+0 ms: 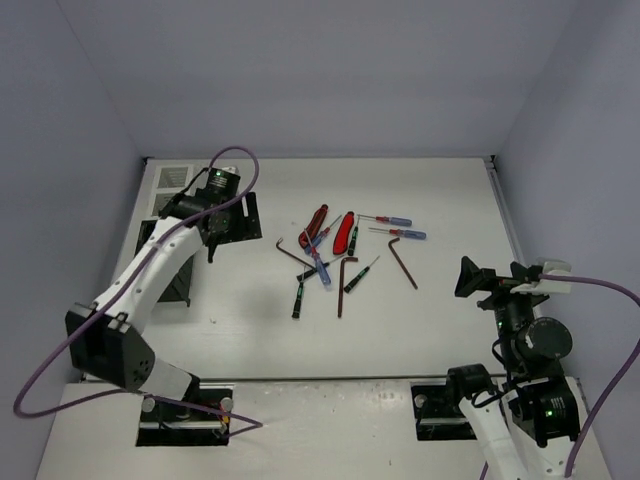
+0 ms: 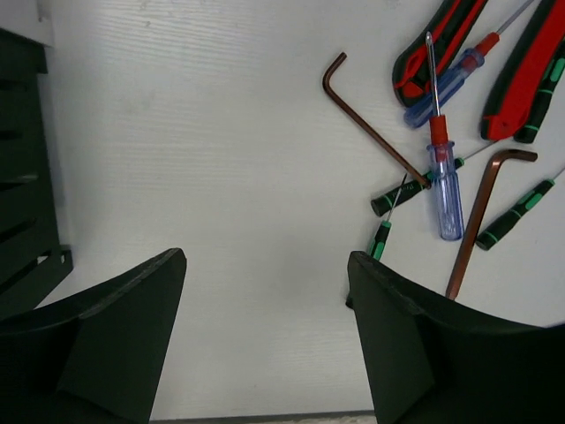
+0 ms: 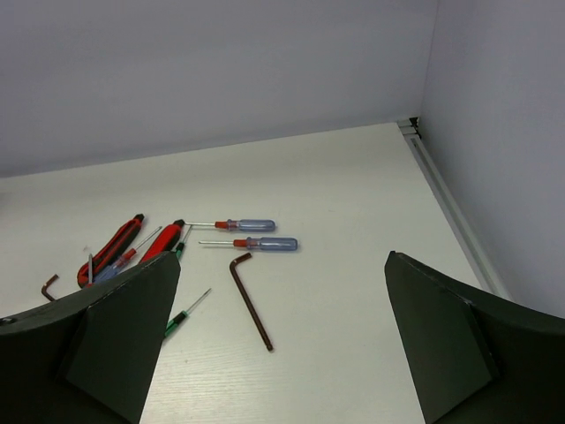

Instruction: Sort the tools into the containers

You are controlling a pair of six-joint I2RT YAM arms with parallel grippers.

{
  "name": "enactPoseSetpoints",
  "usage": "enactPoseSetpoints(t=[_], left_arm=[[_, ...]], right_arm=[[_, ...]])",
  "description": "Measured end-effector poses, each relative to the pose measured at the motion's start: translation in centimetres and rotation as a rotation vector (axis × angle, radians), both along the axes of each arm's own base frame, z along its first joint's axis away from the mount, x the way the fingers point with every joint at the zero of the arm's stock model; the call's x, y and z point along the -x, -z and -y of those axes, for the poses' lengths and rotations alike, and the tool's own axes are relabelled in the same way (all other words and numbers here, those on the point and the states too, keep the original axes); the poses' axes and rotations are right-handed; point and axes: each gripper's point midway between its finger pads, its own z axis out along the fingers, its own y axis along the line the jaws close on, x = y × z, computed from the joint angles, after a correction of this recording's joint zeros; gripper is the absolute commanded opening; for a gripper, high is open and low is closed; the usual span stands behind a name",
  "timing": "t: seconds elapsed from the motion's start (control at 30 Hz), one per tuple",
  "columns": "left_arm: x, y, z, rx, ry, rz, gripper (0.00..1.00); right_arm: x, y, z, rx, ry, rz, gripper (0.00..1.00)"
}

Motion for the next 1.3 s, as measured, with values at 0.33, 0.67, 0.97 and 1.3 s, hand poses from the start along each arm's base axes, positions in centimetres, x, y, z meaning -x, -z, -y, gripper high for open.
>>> enactPoseSetpoints(t=[0.33, 0.67, 0.97, 1.3], left_arm=[[-4.8, 9.4, 3.6, 0.024, -0.087, -0.229, 0.58], [-6.4, 11.8, 6.5, 0.117, -0.337, -0.250, 0.56], [-6.9, 16.4, 6.6, 0.116, -0.522, -0.310, 0.52], [-7.4, 16.8, 6.9, 0.135, -0.594, -0.302, 0.40]], right_arm=[[0.0, 1.0, -0.5, -0.013, -0.026, -0.010, 1.00], [0.7, 0.9, -0.5, -0.025, -0.029, 0.021, 1.00], [1.4, 0.5, -0.3, -0.030, -0.030, 0.055, 1.00], [1.8, 0.2, -0.3, -0.033, -0.030, 0.074, 1.00]])
